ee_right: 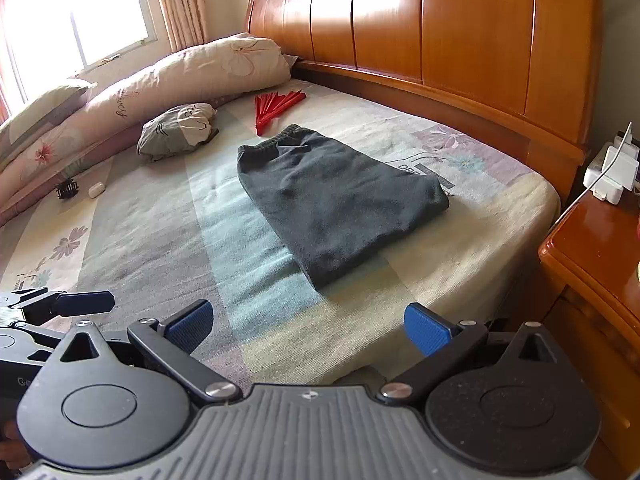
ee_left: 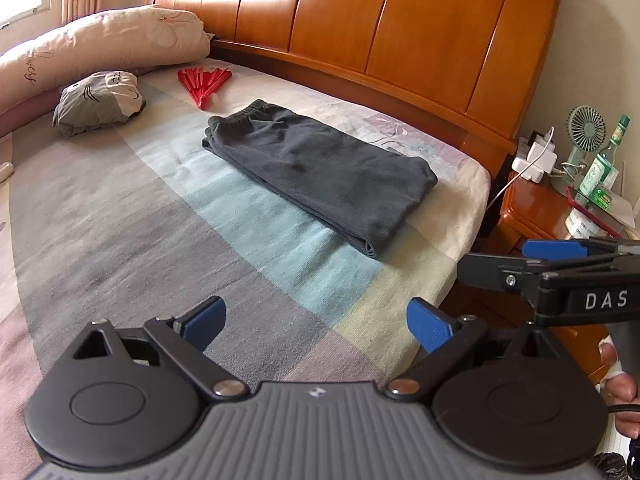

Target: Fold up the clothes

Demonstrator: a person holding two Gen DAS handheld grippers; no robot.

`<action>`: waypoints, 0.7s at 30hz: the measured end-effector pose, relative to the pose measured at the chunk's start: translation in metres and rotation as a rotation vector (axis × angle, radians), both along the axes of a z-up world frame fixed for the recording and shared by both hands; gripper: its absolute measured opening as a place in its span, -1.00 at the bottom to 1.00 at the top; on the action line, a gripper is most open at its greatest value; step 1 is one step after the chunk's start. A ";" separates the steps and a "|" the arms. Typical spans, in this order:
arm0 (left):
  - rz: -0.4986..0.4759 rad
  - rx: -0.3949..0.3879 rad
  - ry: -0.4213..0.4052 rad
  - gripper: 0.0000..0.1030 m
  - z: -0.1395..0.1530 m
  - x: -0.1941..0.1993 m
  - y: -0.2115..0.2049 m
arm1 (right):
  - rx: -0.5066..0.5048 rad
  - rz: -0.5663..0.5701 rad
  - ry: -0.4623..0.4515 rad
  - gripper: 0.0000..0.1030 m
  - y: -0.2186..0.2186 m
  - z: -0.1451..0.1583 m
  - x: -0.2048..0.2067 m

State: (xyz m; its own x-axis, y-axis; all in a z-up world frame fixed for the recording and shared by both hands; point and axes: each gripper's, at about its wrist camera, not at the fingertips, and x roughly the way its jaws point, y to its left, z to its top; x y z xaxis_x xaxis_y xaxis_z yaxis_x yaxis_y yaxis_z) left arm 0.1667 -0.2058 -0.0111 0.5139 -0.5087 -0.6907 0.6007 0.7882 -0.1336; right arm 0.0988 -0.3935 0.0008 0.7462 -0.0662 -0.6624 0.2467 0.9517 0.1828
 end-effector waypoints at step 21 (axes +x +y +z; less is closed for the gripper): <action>-0.009 0.002 0.002 0.88 -0.002 0.001 -0.001 | -0.001 0.004 0.007 1.00 0.001 -0.001 0.003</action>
State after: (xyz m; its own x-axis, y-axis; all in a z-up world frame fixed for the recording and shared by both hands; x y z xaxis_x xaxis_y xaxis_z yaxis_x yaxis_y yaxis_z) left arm 0.1675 -0.2067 -0.0132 0.5080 -0.5117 -0.6928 0.6076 0.7831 -0.1328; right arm 0.1020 -0.3927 -0.0003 0.7416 -0.0635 -0.6678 0.2439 0.9529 0.1803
